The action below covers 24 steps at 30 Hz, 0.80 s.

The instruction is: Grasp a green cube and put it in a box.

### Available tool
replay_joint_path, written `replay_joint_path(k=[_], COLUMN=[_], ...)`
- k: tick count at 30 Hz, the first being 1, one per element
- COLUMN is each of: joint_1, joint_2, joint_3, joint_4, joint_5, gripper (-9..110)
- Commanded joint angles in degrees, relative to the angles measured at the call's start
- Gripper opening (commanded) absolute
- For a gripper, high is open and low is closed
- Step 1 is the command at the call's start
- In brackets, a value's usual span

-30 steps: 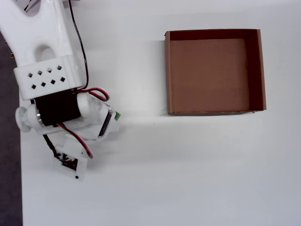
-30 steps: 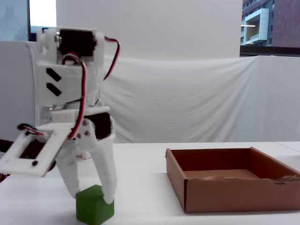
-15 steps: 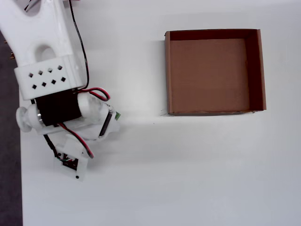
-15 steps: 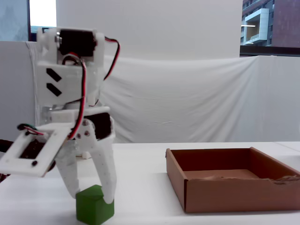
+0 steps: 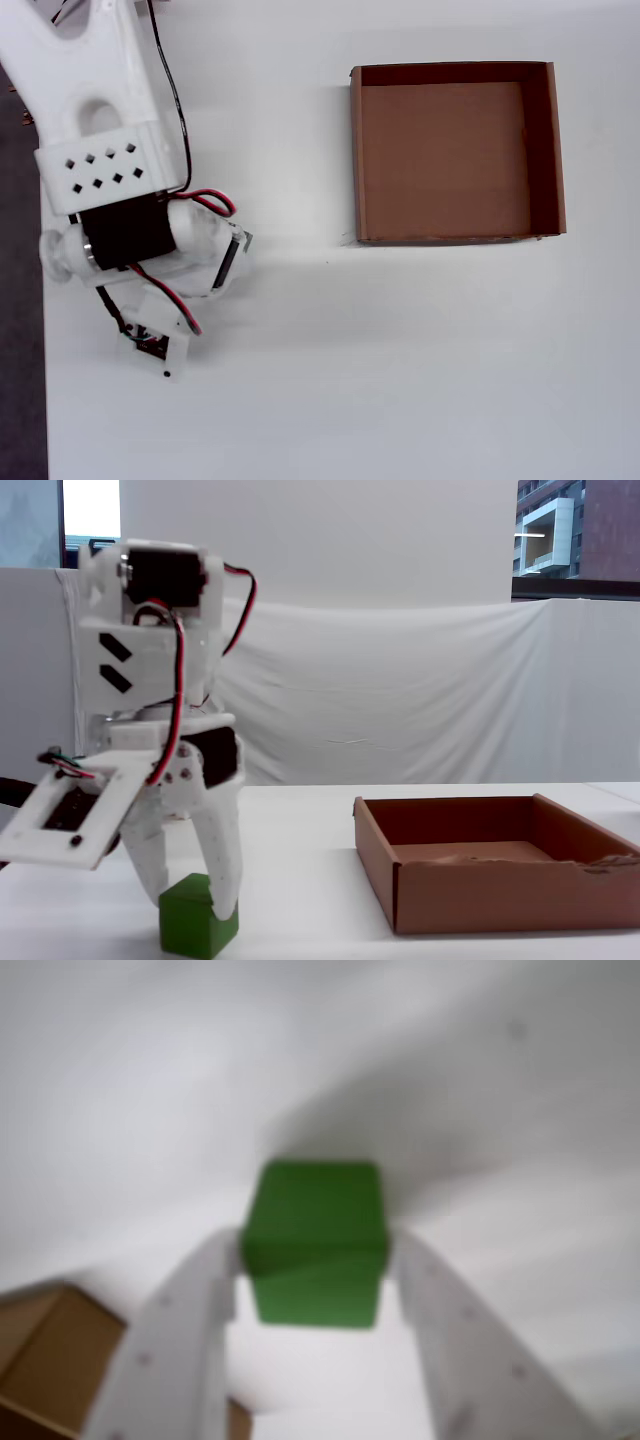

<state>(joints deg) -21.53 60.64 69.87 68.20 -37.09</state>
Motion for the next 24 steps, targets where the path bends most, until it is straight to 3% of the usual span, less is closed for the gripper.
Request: replay_joint_path(k=[1, 24], joint_1=[-0.62, -2.81], joint_2=[0.62, 8.61], joint_3=[-2.02, -0.7], joint_4=[-0.26, 2.37], joint_5=[0.09, 0.53], gripper=[16, 12])
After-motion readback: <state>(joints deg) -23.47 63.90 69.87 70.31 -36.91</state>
